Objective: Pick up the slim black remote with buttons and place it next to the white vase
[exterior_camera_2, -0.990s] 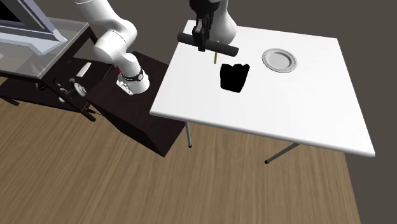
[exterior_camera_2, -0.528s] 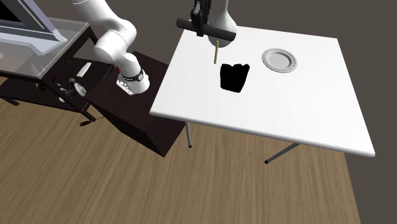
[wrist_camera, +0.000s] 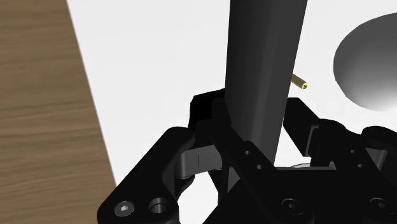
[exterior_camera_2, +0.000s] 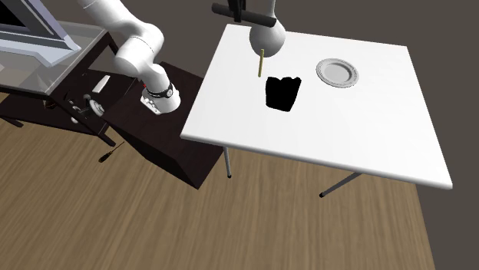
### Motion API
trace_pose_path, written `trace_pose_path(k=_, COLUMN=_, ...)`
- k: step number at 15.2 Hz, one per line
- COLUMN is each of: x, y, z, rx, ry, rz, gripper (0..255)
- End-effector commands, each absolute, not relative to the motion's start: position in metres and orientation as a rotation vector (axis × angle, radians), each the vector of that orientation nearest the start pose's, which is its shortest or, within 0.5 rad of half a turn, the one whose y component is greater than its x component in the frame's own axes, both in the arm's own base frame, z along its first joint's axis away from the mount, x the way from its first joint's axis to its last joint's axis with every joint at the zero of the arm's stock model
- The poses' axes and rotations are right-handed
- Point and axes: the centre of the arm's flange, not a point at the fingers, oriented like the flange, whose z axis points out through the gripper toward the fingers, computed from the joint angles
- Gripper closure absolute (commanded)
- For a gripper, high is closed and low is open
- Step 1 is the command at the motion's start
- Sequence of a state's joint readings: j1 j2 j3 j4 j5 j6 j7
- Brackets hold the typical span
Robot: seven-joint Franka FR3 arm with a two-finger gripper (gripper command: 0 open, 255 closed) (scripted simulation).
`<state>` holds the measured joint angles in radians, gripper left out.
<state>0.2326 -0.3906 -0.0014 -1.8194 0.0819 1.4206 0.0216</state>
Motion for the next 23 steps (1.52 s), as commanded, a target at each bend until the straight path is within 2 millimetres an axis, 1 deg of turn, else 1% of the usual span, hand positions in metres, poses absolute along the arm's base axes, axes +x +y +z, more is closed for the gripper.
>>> trace_pose_path(k=1, x=0.385, y=0.125, z=0.686, rx=-3.043, ry=-0.336, rz=0.028, gripper=255)
trace_pose_path(k=7, x=0.341, y=0.189, z=0.686, rx=-3.043, ry=-0.336, rz=0.028, gripper=255)
trace_pose_path(k=23, x=0.341, y=0.189, z=0.601, rx=-3.043, ry=-0.336, rz=0.028, gripper=255)
